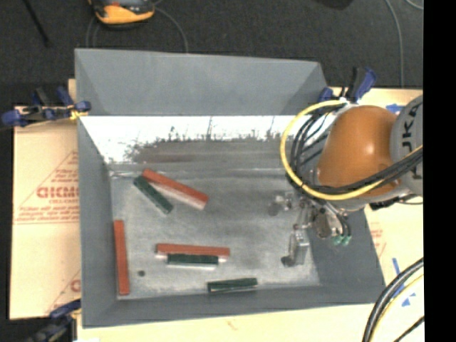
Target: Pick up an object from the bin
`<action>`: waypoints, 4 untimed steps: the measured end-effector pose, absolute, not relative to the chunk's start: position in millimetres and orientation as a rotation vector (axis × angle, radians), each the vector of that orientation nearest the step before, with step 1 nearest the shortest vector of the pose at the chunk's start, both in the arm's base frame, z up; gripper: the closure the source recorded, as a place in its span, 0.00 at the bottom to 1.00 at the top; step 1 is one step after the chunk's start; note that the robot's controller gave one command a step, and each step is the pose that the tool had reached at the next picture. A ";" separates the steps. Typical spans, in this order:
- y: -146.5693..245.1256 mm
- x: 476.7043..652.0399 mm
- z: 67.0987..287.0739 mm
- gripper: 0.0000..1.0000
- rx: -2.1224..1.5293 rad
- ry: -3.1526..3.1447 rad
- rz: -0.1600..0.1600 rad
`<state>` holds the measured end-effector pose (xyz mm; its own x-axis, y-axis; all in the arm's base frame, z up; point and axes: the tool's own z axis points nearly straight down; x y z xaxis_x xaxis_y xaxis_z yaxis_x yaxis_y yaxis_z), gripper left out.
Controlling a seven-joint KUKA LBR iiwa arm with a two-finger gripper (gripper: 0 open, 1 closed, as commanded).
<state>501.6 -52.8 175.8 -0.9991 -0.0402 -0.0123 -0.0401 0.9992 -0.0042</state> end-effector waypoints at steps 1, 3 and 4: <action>6.6 527.7 128.5 0.00 -0.109 3.134 0.000; 84.9 483.3 78.5 1.00 -0.071 3.137 0.004; 84.8 483.3 78.5 1.00 -0.073 3.137 0.004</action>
Offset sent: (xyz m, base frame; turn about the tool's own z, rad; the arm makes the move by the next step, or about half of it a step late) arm -0.0015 0.0798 -0.1058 -0.1079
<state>483.3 84.8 78.5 -0.9989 -0.0463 -0.0042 -0.0463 0.9989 0.0026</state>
